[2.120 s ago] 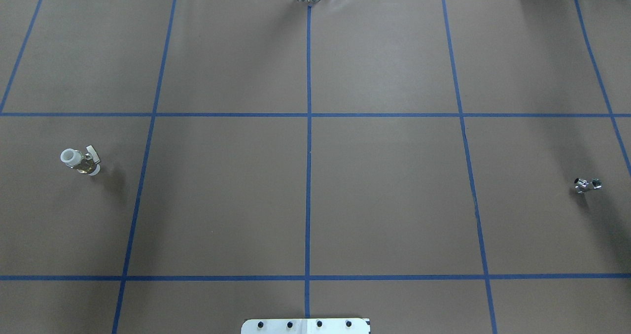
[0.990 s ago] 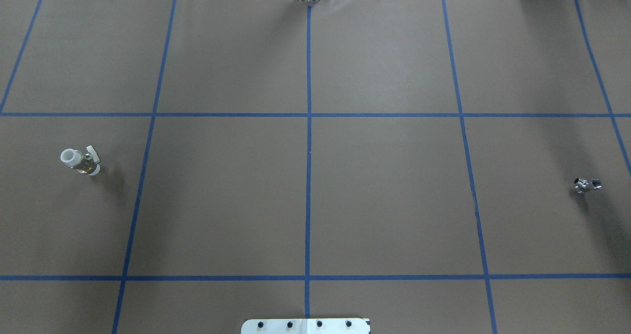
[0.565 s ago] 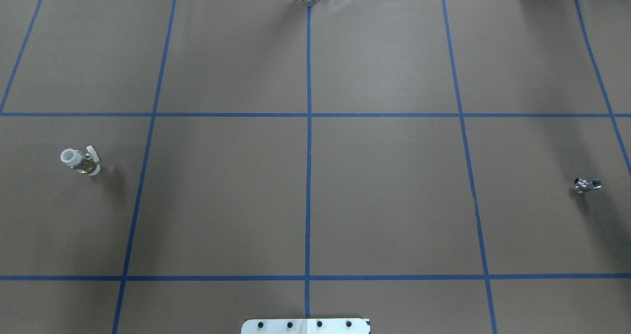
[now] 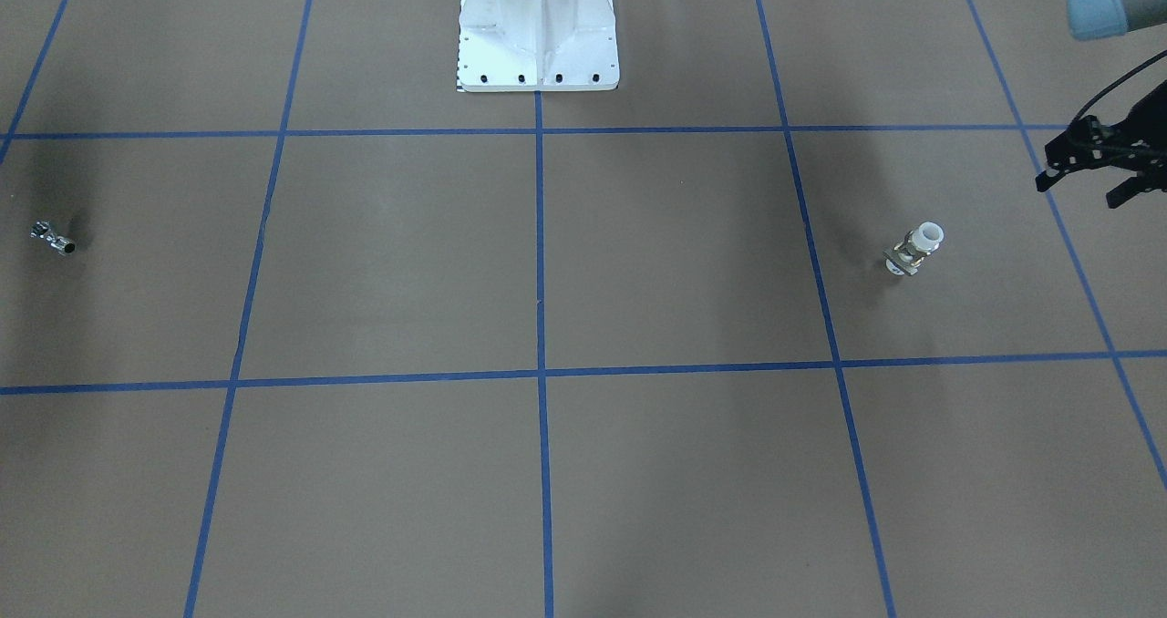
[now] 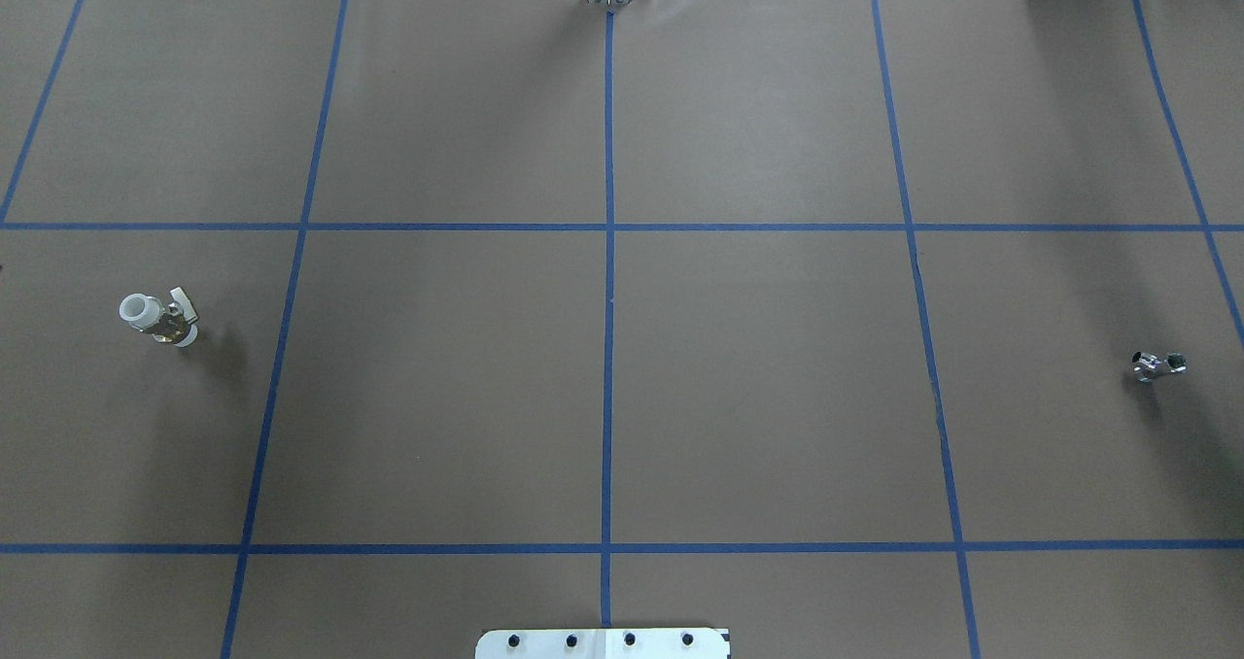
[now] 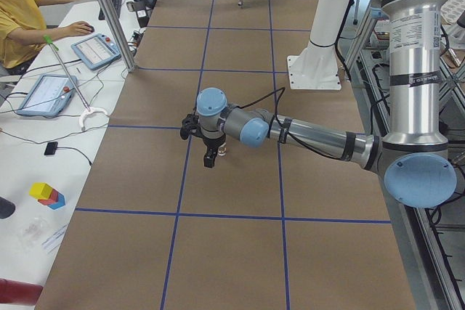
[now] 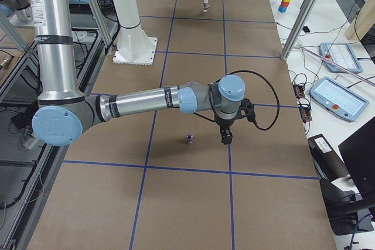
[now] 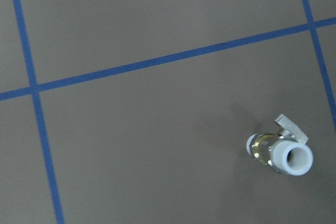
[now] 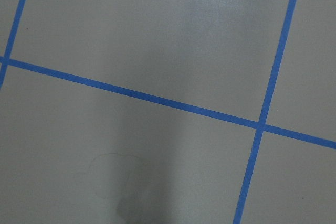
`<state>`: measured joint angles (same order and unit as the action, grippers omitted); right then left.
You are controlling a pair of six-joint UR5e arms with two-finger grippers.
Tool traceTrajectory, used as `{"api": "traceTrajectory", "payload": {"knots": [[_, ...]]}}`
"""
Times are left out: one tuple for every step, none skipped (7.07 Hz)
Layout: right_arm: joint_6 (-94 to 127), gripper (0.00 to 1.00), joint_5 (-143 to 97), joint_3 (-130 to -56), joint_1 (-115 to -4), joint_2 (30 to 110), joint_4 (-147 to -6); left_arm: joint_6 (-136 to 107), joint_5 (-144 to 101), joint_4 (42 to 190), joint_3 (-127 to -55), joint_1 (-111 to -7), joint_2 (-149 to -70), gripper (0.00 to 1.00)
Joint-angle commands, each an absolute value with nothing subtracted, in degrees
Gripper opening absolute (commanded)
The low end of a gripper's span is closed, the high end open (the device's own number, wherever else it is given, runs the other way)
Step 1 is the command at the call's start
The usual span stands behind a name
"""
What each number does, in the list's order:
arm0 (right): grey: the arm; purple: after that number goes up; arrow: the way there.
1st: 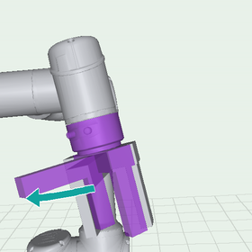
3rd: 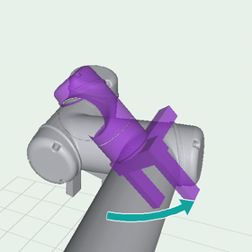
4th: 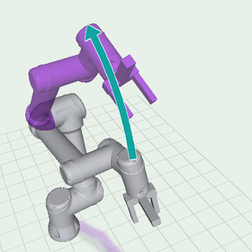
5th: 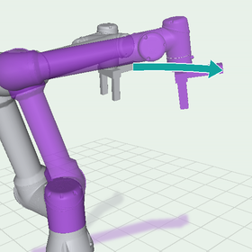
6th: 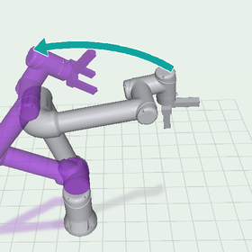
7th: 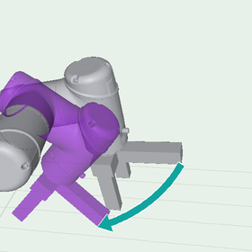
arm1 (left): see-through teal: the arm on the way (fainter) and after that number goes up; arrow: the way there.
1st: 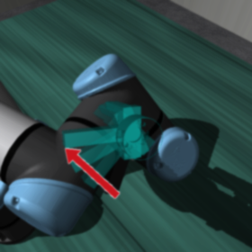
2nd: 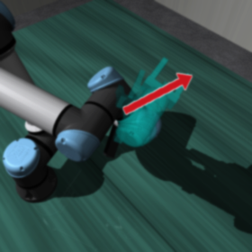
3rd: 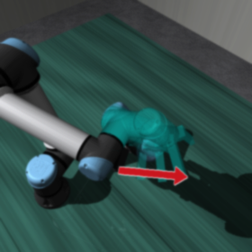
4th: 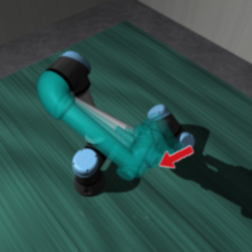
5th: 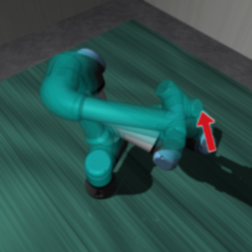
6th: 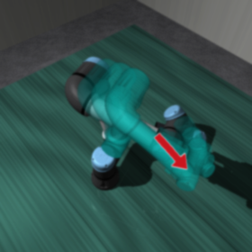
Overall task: Assemble PPR valve and pipe with both arms
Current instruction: 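Lower the left gripper onto the white-ended valve and close on it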
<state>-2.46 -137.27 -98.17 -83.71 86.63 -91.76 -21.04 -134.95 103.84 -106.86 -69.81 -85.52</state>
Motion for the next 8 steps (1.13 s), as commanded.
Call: {"api": "traceTrajectory", "payload": {"knots": [[-2.1, 1.00, -137.3, -98.2, -83.6, 86.5, -91.8, -32.1, -131.5, 105.0, -106.7, -62.7, -89.7, 1.00], [-2.1, 1.00, -137.3, -98.2, -83.5, 86.5, -91.8, -34.9, -131.3, 105.0, -106.7, -60.5, -90.4, 1.00], [-2.0, 1.00, -137.3, -98.2, -83.5, 86.4, -91.8, -37.9, -128.8, 105.0, -106.5, -57.1, -91.8, 1.00], [-2.0, 1.00, -137.3, -98.2, -83.5, 86.4, -91.8, -38.4, -127.1, 105.0, -105.0, -55.6, -92.9, 1.00], [-2.0, 1.00, -137.3, -98.1, -83.5, 86.4, -91.8, -38.4, -127.1, 105.1, -104.3, -54.9, -92.9, 1.00], [-2.0, 1.00, -137.3, -98.1, -83.4, 86.4, -91.8, -38.2, -127.0, 105.1, -103.3, -53.7, -93.1, 1.00], [-2.0, 1.00, -137.3, -98.0, -83.3, 86.4, -91.8, -38.0, -127.0, 105.1, -101.3, -53.7, -94.4, 1.00], [-2.0, 1.00, -137.3, -98.1, -83.3, 86.4, -91.8, -37.9, -127.0, 106.1, -99.6, -53.3, -94.6, 1.00]]}}
